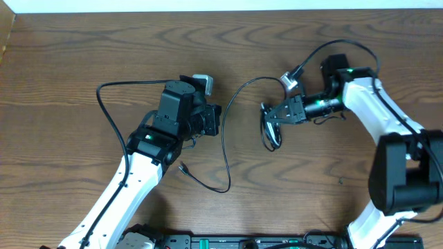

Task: Untangle cables

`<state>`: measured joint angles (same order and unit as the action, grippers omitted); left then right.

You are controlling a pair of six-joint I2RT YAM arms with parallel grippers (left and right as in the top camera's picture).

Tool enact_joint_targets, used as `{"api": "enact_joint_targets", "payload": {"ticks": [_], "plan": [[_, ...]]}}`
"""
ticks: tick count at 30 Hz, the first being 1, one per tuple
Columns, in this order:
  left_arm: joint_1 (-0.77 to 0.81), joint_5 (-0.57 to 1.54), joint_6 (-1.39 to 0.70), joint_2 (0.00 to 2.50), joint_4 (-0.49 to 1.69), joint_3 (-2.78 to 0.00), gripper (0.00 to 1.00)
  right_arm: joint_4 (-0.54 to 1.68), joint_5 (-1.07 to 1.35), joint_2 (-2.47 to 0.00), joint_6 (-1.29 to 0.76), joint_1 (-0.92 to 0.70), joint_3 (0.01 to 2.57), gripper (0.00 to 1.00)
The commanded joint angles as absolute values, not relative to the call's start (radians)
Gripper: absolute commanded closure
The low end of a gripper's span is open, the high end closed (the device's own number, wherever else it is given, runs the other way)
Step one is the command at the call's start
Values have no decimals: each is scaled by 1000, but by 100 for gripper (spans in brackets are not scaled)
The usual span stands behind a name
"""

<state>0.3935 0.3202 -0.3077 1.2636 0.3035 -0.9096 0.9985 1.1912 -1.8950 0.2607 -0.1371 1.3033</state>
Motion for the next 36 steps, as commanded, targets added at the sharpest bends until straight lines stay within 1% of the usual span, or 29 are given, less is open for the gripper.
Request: {"api": "enact_joint_targets", "payload": {"ticks": [1,6,8,13,17,19,24,27,31,34,35,36], "plan": [[389,329,-321,1248,302,-915,91,974,1307,-1927,285,-176,1307,99],[389,329,-321,1248,302,-915,91,947,1288,-1974,284,-189,1307,99],[389,329,-321,1248,302,-915,91,926,1217,-1998,265,-186,1307,99],[389,329,-321,1248,302,-915,91,850,930,-2059,113,-180,1307,99],[389,329,-321,1248,306,-915,91,825,829,-2072,70,-167,1307,99],[389,329,-321,1248,306,-915,91,814,816,-2072,52,-157,1309,98],[389,329,-321,1248,306,-915,91,852,819,-2064,56,-147,1336,83],[389,330,-321,1248,306,-915,91,946,822,-2033,129,-149,1388,78],[389,329,-321,1248,305,-915,91,1021,813,-1960,158,-149,1454,74],[390,330,-321,1248,303,-915,83,1008,741,-1885,102,-149,1481,64],[391,330,-321,1248,302,-915,83,997,687,-1866,57,-146,1483,60],[394,330,-322,1248,300,-914,77,982,601,-1845,-3,-142,1484,59]]}}
